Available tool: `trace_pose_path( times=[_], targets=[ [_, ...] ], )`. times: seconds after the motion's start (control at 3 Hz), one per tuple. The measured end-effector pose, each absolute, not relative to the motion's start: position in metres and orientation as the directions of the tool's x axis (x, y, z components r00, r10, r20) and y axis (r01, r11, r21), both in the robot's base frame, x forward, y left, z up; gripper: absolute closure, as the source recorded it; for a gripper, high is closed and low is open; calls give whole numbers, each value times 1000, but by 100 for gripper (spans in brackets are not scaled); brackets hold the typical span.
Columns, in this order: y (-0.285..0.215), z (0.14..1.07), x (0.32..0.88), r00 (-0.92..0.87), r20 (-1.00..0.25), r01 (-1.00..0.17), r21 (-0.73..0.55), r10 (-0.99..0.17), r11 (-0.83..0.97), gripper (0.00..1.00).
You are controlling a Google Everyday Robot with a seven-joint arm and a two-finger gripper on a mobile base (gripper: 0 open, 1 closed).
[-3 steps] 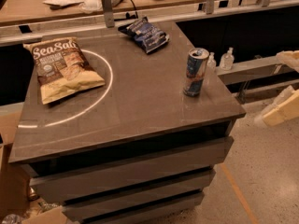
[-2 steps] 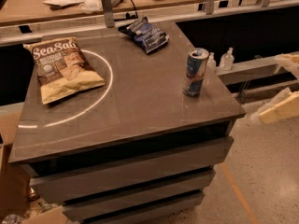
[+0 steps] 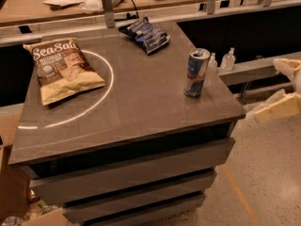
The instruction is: Move redbull can near brown chip bag
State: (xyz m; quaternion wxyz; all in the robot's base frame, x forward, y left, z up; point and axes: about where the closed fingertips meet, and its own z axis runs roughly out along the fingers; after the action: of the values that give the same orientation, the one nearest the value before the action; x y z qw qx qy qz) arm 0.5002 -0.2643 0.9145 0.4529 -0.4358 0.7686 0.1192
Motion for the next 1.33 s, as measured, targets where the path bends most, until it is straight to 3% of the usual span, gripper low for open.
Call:
trace_pose_path(
  times=[1.33],
  targets=[
    [-210,889,566,-110,-912,-818,-143,-395,557,0]
  ],
)
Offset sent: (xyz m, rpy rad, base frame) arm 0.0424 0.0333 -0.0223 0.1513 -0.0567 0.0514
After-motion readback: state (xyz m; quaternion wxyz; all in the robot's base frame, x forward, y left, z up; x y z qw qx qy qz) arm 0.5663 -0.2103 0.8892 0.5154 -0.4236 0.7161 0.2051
